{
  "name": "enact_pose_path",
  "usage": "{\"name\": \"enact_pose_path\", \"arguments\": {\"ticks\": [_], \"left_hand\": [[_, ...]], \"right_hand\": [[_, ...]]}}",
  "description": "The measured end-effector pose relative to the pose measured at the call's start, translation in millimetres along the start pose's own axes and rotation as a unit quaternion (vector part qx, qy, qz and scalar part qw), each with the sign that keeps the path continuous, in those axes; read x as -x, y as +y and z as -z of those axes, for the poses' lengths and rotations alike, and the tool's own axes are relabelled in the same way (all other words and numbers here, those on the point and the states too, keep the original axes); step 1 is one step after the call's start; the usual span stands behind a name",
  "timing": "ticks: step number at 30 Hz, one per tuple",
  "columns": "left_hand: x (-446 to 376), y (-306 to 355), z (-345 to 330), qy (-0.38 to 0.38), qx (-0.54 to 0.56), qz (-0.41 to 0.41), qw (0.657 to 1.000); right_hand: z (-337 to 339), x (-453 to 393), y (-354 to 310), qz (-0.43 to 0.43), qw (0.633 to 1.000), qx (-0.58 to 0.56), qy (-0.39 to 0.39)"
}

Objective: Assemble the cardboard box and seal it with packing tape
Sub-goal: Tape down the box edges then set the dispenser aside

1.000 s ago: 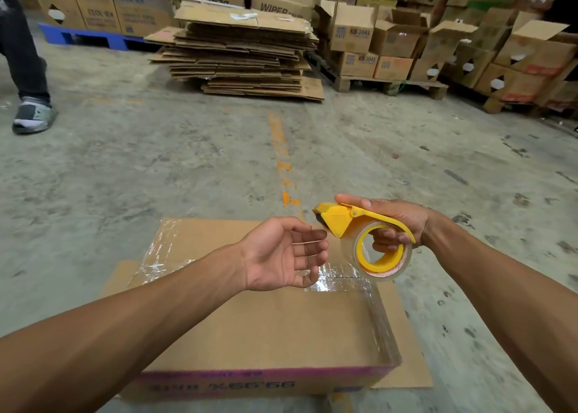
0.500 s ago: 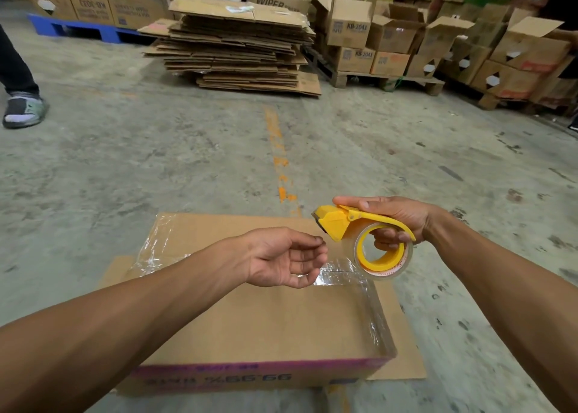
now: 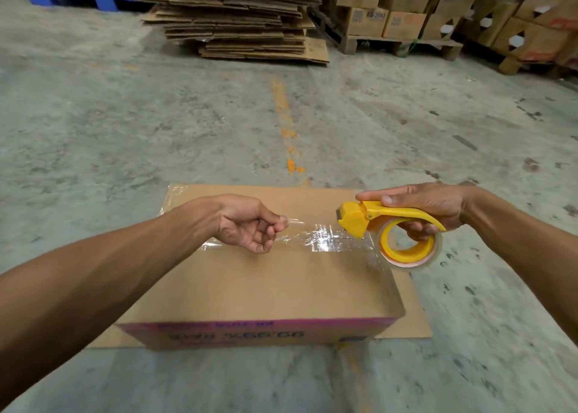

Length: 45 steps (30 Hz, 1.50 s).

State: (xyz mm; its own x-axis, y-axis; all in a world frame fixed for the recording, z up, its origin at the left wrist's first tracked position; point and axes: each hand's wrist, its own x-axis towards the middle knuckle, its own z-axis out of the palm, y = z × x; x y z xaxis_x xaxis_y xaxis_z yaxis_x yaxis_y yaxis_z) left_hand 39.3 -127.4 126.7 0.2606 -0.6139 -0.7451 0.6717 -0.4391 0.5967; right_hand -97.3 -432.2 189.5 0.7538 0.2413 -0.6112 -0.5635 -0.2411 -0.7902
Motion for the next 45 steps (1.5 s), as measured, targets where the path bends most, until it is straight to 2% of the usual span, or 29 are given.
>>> {"name": "enact_pose_path", "arguments": {"ticks": [7,10,13,16,18,23,27,31,39,45], "left_hand": [[0,13,26,0.022,-0.042,-0.029,0.998],[-11,18,28,0.08,-0.079,-0.018,0.994],[-30,29,25,0.169,-0.163,-0.062,0.97],[-52,51,9,0.224,-0.256,-0.163,0.926],[-67,70,-9,0.216,-0.316,-0.207,0.9],[-107,105,-56,0.158,-0.431,-0.235,0.857],[-150,113,-82,0.147,-0.454,-0.251,0.842],[-178,119,-89,0.133,-0.483,-0.242,0.831],[-211,128,-94,0.126,-0.466,-0.253,0.838],[-220,125,-96,0.12,-0.449,-0.235,0.854]], "right_hand": [[-6,24,-4,-0.012,1.0,0.005,0.023],[-21,18,-3,-0.015,0.998,0.025,0.056],[-45,4,3,0.0,0.994,0.048,0.095],[-65,2,14,0.025,0.982,0.044,0.181],[-76,8,23,0.038,0.971,0.022,0.235],[-99,25,38,0.07,0.938,-0.079,0.329],[-95,23,45,0.089,0.908,-0.155,0.378],[-92,14,53,0.085,0.903,-0.162,0.389],[-69,7,55,0.072,0.897,-0.139,0.413],[-66,1,62,0.068,0.901,-0.188,0.386]]}}
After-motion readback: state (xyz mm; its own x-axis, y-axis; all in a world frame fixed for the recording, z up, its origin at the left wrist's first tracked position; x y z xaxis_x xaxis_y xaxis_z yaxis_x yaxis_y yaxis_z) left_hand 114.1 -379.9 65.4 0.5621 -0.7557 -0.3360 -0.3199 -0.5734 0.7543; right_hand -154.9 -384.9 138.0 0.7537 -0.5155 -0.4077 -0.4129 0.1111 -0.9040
